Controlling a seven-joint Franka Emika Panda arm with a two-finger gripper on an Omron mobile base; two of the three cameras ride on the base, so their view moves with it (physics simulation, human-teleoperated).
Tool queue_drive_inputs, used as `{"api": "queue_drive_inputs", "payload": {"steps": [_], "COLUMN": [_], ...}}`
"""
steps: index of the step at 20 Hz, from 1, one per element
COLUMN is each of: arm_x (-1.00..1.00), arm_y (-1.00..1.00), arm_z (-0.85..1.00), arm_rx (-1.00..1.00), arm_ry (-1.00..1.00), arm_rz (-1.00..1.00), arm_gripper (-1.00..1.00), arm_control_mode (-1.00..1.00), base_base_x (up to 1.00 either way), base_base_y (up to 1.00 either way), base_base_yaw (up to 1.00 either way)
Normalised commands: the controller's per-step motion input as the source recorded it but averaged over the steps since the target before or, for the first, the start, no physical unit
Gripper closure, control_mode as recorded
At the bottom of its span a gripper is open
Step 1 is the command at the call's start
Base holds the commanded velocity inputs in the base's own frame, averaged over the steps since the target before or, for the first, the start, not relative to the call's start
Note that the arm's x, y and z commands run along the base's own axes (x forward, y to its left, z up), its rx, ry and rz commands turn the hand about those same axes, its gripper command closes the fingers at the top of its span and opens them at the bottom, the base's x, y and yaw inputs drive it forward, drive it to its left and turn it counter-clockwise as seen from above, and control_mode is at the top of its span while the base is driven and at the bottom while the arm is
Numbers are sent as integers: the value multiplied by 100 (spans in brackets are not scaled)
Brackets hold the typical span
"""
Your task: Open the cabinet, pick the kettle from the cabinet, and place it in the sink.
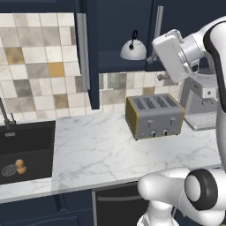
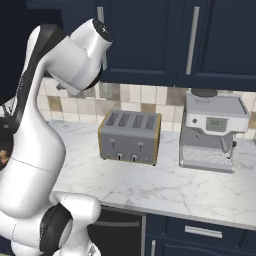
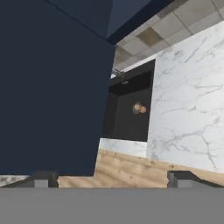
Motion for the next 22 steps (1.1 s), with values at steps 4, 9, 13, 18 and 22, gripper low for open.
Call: {"api": "queue_drive_inputs", "payload": {"steps": [4,9,13,18,22], "arm_x": [3,8,7,11,21], "arm_y": [-33,-28,-24,-14,-13], "arm_z": [0,0,0,0,1], "arm_rx": [-16,-18,-17,-18,-10], "arm_ry": [-17,-10,-14,-18,-4], "arm_rz": [0,-1,0,-1,-3], "arm_gripper": [-100,-100,-100,-100,-100], "arm_control_mode": [-100,-100,-100,-100,-100], "base_base_x": [0,0,0,0,0], "base_base_y": [0,0,0,0,0], "base_base_yaw": [0,0,0,0,0]}}
